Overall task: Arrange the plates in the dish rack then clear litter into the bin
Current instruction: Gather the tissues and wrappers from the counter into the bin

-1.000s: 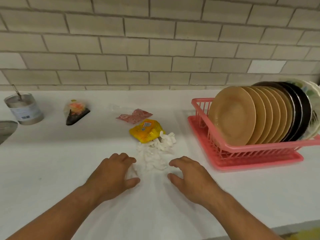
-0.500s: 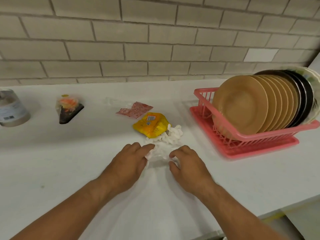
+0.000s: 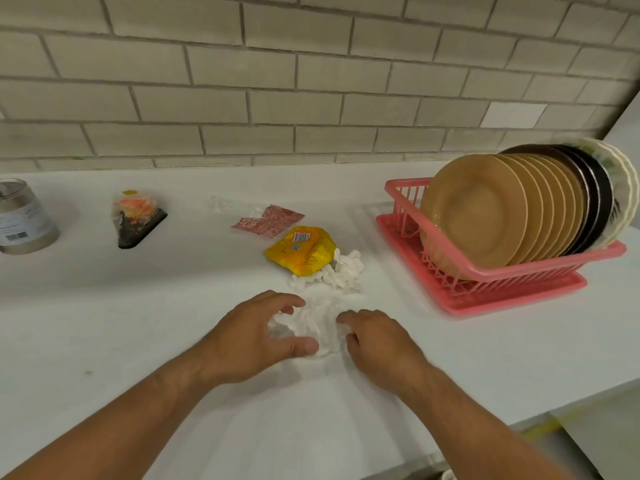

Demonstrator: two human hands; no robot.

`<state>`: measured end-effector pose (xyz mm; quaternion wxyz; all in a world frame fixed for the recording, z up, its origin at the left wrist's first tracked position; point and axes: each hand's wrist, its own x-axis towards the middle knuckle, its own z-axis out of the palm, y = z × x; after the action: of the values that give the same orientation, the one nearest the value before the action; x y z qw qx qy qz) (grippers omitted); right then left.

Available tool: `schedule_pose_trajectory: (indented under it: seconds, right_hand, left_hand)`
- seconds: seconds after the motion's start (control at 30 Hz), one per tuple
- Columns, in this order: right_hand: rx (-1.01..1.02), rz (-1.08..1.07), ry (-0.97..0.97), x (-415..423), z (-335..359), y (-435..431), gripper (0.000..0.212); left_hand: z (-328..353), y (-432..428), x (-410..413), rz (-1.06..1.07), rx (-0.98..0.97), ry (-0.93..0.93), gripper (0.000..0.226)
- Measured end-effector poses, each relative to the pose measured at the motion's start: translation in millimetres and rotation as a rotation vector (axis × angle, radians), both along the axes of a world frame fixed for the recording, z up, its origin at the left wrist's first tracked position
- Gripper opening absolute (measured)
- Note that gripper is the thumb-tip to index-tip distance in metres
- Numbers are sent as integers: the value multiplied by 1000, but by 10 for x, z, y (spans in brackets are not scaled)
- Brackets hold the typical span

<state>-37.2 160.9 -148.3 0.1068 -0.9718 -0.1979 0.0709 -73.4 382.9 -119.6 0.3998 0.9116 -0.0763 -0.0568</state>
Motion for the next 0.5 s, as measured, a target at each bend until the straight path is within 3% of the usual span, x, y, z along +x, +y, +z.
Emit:
schedule_pose_trajectory:
  seconds: [0.1,0.2,0.27,0.37,0.43,0.5]
  right_hand:
    - [-115,-28,-29,-24,35,-104,41]
    - [-19,-123,-83,-40,10,-199,42]
    - [62,-113,-59,-50,-33,-208,61]
    - [-26,17,32,-62,-157,-105,80]
    - [-44,48,23,-57,-259,-60,71]
    - [59,36,-39,-38,-266,-62,48]
  left_hand:
    - [30,5,3,132,-111,-35,35]
    - [-20,2,18,186,-42,-98,11]
    - [-65,-30,16,186,15,-113,13]
    - [-60,-129,25,236,75,-162,23]
    - [-21,-192,36,312,83,-183,35]
    - [-6,-222,79,359,25,-139,35]
